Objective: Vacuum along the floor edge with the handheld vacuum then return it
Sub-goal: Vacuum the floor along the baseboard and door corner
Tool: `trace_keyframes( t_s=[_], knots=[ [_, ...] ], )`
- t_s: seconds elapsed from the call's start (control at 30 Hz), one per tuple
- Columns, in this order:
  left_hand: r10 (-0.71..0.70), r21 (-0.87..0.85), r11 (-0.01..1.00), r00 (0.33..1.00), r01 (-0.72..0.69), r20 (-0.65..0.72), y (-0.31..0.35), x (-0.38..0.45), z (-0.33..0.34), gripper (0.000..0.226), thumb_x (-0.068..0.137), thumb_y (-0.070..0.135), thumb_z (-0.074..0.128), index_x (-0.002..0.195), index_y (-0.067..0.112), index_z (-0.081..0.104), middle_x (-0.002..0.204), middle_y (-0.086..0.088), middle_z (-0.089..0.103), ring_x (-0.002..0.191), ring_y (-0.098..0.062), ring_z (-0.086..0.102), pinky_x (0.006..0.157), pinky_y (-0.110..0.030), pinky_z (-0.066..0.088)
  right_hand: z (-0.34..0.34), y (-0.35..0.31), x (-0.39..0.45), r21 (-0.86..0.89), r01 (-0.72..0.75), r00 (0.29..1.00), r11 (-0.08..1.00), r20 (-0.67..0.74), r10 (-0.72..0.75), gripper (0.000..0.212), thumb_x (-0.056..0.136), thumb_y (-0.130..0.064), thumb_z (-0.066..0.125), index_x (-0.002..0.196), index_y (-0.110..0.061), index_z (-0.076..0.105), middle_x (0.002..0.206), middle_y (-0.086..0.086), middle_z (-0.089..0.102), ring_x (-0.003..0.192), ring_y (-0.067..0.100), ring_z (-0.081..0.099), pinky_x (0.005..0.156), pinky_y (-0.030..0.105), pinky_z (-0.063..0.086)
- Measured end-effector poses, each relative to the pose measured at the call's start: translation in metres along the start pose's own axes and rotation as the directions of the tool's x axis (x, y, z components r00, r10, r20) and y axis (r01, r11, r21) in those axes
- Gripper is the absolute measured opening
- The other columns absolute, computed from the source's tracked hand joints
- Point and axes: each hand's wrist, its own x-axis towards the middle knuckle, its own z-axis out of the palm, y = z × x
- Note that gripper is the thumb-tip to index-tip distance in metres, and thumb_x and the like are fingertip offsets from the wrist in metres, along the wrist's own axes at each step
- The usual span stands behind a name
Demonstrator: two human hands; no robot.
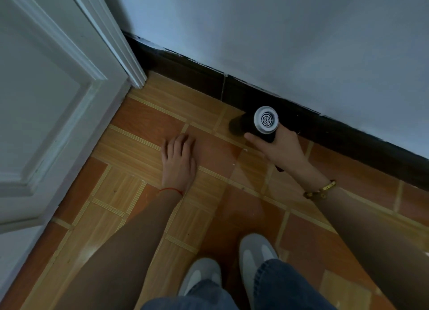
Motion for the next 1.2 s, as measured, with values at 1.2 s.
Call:
trace_keyframes(
  t_s=[1.2],
  knots=[
    [0.002,0.017,1.0,0.998,-0.001,-0.066,-0.001,-0.001,0.006,0.044,0.094,0.015,0.049,0.138,0.013,0.048,0.14,-0.011,0.047,0.13,-0.029,0.043,0.122,-0.052,0.015,-0.028,0.014,-0.041,-0.099,-0.039,0.995,0.994,0.083,0.047,0.062,0.082,-0.053,0.066,0.131,-0.017,0.052,0.099,-0.005,0.066,0.087,0.011,0.062,0.076,0.026,0.051]
  ],
)
